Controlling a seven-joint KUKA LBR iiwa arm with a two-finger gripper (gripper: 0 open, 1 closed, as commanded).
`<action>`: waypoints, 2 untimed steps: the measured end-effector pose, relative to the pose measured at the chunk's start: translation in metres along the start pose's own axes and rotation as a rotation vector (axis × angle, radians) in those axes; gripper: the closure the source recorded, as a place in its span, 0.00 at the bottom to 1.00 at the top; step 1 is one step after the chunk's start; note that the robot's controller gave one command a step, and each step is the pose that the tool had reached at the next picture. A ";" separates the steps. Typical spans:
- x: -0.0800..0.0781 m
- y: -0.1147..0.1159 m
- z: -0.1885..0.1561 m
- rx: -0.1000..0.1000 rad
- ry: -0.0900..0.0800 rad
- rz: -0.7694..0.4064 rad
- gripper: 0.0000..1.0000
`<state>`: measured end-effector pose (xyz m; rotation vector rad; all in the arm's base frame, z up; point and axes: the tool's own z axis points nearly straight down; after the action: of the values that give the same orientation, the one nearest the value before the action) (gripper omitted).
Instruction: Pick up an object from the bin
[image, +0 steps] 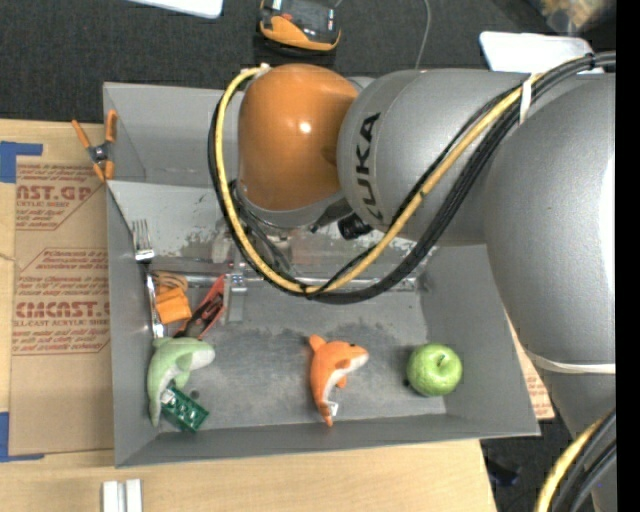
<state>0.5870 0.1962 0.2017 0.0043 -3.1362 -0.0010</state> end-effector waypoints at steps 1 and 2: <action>-0.002 -0.001 -0.004 -0.001 -0.007 0.002 0.00; 0.016 0.024 0.041 -0.001 -0.012 -0.170 0.00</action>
Offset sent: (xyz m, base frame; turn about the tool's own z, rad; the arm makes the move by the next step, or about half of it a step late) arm -0.0246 0.0322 -0.0574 -0.2255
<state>0.5703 0.2201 0.1607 0.2723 -3.1369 -0.0035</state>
